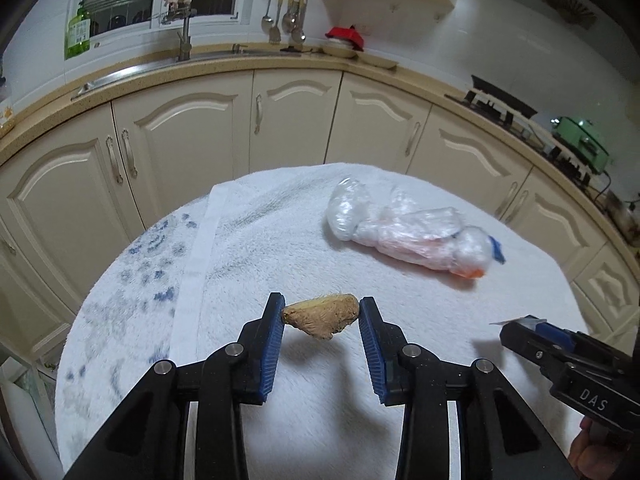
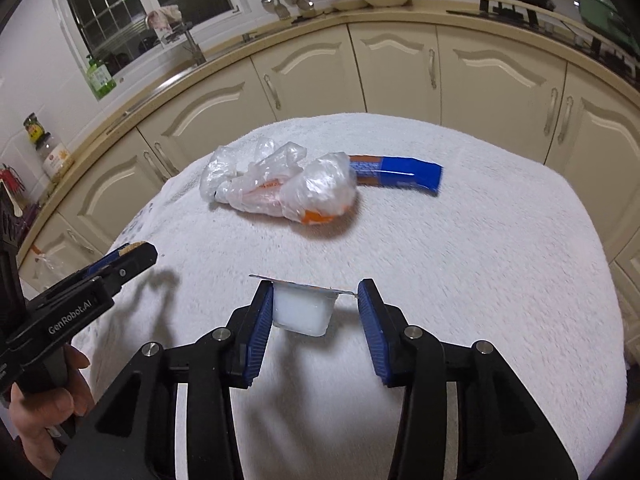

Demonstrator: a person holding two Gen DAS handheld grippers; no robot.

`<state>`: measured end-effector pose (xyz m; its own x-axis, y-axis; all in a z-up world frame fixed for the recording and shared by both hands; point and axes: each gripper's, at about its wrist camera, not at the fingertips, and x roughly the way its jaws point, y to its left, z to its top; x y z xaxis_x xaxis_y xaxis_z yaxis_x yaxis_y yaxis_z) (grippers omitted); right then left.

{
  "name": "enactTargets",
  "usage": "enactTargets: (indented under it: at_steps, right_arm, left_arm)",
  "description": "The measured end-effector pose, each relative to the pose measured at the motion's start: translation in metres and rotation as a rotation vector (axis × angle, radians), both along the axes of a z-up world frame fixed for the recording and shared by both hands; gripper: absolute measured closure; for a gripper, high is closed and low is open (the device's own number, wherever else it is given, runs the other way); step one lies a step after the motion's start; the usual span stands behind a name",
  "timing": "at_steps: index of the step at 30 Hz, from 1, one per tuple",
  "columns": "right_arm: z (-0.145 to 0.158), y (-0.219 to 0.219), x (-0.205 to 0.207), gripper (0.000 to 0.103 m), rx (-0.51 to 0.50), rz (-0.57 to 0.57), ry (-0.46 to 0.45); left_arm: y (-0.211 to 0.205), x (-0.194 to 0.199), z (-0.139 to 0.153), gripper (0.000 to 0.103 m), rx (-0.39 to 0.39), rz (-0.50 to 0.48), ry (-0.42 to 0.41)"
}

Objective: Collect trash
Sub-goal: 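Carry the cup and crust to the blue bin and release them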

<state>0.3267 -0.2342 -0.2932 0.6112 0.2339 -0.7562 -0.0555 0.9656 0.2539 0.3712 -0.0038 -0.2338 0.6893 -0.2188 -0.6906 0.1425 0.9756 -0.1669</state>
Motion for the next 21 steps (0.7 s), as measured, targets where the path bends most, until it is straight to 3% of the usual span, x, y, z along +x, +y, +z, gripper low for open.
enactTargets:
  at_steps: [6,10,21]
  right_arm:
    - [0.018,-0.023,-0.034,0.060,0.019,-0.022,-0.046]
    - [0.035,-0.040,-0.058,0.060,0.035,-0.044,-0.090]
    - [0.099,-0.121,-0.130,0.060,0.055,-0.139,-0.261]
  left_arm:
    - [-0.009,-0.034,0.015,0.069,-0.012,-0.039,-0.052]
    - [-0.021,-0.082,0.023,0.069,-0.018,-0.071,-0.090]
    - [-0.092,-0.169,0.062,0.069,-0.043,-0.201,-0.209]
